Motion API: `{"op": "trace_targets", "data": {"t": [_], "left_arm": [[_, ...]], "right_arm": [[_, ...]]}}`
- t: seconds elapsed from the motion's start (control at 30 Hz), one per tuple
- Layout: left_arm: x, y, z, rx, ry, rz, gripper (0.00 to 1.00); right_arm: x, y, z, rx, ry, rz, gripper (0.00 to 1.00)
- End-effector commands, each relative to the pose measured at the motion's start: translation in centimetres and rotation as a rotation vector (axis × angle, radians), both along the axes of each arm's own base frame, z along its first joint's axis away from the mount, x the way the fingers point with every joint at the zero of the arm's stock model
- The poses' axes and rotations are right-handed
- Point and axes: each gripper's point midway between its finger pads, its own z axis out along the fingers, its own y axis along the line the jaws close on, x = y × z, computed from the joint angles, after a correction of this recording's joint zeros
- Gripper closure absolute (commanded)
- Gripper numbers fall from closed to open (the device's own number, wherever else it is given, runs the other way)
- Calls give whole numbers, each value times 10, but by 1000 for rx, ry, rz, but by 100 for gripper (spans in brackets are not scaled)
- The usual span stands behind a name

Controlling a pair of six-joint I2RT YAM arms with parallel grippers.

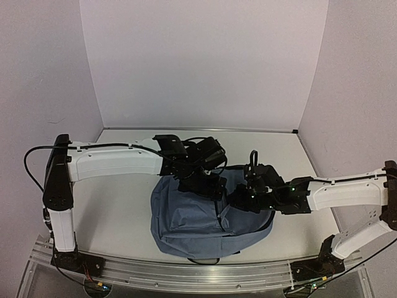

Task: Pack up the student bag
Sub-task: Adjust the student bag at the center of the board.

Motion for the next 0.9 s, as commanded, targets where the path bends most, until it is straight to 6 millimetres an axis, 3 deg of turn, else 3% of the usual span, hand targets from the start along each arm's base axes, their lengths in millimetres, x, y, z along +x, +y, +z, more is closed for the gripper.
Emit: {"op": "trace_targets", "data": {"t": [0.0,0.2,0.4,0.47,0.7,0.8,0.87], "left_arm": [[-10,-7,-12,24,63,-40,7],[-18,-9,-37,78,145,-40,5],[-20,30,-56,263,159,59,13],[-22,43,-59,333,155,78,22],[-26,81,-72,543,125,136,66],[-19,90,-61,541,68,189,85],[-11,94,-44,510,13,233,92]], "right_arm": [[7,-9,6,8,-34,-58,100],[7,-12,7,11,-38,-71,100],[8,-13,8,12,-41,-79,100],[8,-13,9,12,-44,-82,100],[9,-16,5,4,-42,-95,100],[9,-17,3,-2,-41,-99,100],[9,-18,1,-10,-39,-101,100]]}}
